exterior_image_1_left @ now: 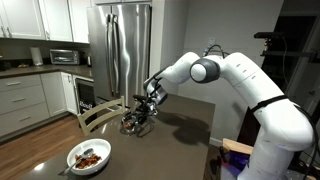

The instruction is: Pour the contents in the glass cup into the bowl on the left

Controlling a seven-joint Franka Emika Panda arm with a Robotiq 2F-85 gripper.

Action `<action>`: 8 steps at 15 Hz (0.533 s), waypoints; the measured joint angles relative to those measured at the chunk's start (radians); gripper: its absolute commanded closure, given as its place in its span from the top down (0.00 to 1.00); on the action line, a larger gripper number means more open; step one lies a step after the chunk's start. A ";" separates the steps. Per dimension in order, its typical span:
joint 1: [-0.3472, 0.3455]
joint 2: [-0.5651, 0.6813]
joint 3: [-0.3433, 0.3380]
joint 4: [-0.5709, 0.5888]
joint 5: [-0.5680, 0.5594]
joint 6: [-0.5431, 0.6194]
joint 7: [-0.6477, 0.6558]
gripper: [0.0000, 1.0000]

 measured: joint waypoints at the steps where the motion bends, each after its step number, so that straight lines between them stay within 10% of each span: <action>1: 0.004 -0.005 -0.001 0.000 -0.003 0.000 0.000 0.53; 8: 0.065 -0.045 -0.013 0.000 -0.084 0.036 0.000 0.53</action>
